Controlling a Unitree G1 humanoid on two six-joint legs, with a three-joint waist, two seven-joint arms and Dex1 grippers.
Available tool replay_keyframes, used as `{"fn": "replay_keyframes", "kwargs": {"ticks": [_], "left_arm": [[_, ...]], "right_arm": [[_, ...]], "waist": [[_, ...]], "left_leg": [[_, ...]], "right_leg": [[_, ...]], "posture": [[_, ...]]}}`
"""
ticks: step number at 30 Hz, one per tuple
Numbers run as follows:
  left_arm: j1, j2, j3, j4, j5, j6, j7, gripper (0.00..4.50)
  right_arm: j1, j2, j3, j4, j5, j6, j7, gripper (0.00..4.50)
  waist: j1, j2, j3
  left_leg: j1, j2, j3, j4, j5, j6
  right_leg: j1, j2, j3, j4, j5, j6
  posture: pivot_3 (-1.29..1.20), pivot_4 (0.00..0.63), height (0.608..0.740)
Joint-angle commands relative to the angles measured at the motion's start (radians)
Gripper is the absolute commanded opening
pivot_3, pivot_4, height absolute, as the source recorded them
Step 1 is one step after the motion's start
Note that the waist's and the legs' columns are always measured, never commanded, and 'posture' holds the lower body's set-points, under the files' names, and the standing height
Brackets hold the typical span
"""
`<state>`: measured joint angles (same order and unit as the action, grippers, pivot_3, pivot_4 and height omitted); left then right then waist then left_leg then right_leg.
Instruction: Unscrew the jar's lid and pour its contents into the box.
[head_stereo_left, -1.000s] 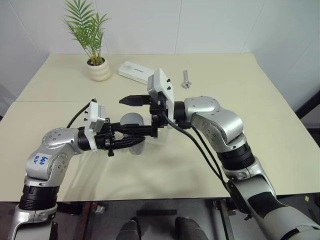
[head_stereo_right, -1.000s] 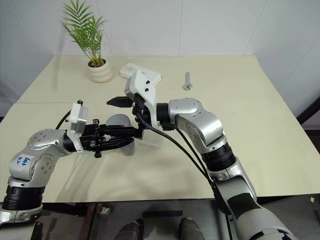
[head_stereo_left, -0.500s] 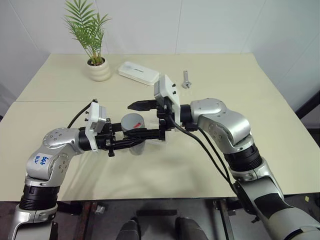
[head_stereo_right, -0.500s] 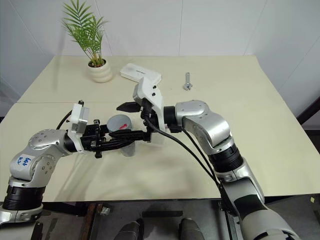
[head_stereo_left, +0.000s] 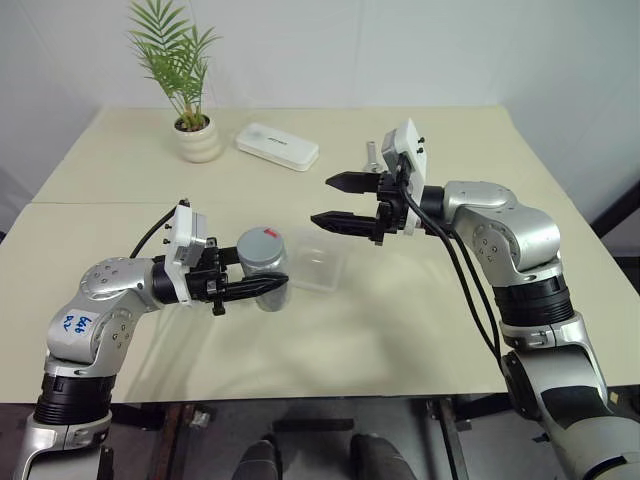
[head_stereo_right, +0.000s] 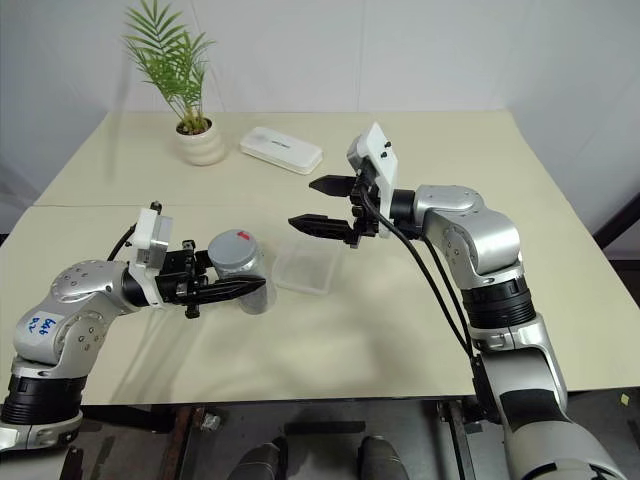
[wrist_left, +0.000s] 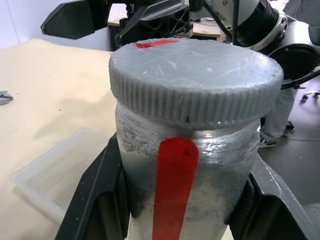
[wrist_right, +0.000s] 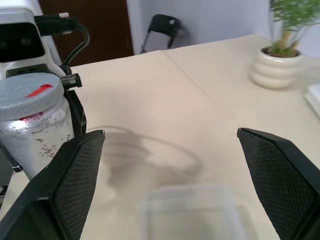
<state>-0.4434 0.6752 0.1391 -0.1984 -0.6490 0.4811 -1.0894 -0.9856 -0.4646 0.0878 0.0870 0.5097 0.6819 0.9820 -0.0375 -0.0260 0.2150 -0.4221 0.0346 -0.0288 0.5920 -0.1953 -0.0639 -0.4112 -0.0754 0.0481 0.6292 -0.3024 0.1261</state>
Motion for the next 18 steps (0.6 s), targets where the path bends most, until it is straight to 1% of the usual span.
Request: {"fn": "replay_keyframes", "kwargs": {"ticks": [1,4,8,12,18], "left_arm": [[0.007,0.015,0.018,-0.039,-0.025,-0.001,-0.009,1.96],[0.006,0.019,0.020,-0.036,-0.024,0.000,-0.013,1.96],[0.000,0.020,0.016,-0.029,-0.021,0.001,-0.016,1.96],[-0.006,0.018,0.010,-0.023,-0.018,0.001,-0.020,1.96],[-0.014,0.013,0.003,-0.015,-0.012,-0.003,-0.025,1.96]], "right_arm": [[0.005,-0.018,-0.046,-0.025,0.038,0.014,0.027,4.46],[0.004,0.002,-0.053,-0.082,0.092,0.036,0.056,4.46],[0.002,0.054,-0.026,-0.172,0.146,0.082,0.040,4.46],[-0.003,0.123,0.037,-0.229,0.131,0.107,-0.010,4.46],[-0.042,0.209,0.116,-0.196,0.063,0.113,-0.092,4.46]], "waist": [[0.000,0.000,0.000],[0.000,0.000,0.000],[-0.001,0.000,0.000],[0.000,0.000,0.000],[0.001,0.000,0.000]], "left_leg": [[0.000,0.000,0.000,0.000,0.000,0.000],[0.000,0.000,0.001,0.000,0.000,0.000],[0.000,0.000,0.000,0.000,0.000,0.000],[0.000,0.000,0.000,0.001,0.000,0.000],[0.000,0.000,0.000,0.002,0.000,0.000]], "right_leg": [[0.000,0.000,0.000,0.000,0.000,0.000],[0.000,0.000,0.001,0.000,0.000,0.000],[0.000,0.000,0.001,0.001,0.000,0.000],[0.000,0.000,0.001,0.001,0.000,0.001],[-0.001,0.000,0.001,0.003,0.000,0.001]], "posture": [[0.00,0.150,0.740],[0.00,0.150,0.740],[0.00,0.150,0.740],[0.00,0.150,0.740],[0.00,0.150,0.740]]}}
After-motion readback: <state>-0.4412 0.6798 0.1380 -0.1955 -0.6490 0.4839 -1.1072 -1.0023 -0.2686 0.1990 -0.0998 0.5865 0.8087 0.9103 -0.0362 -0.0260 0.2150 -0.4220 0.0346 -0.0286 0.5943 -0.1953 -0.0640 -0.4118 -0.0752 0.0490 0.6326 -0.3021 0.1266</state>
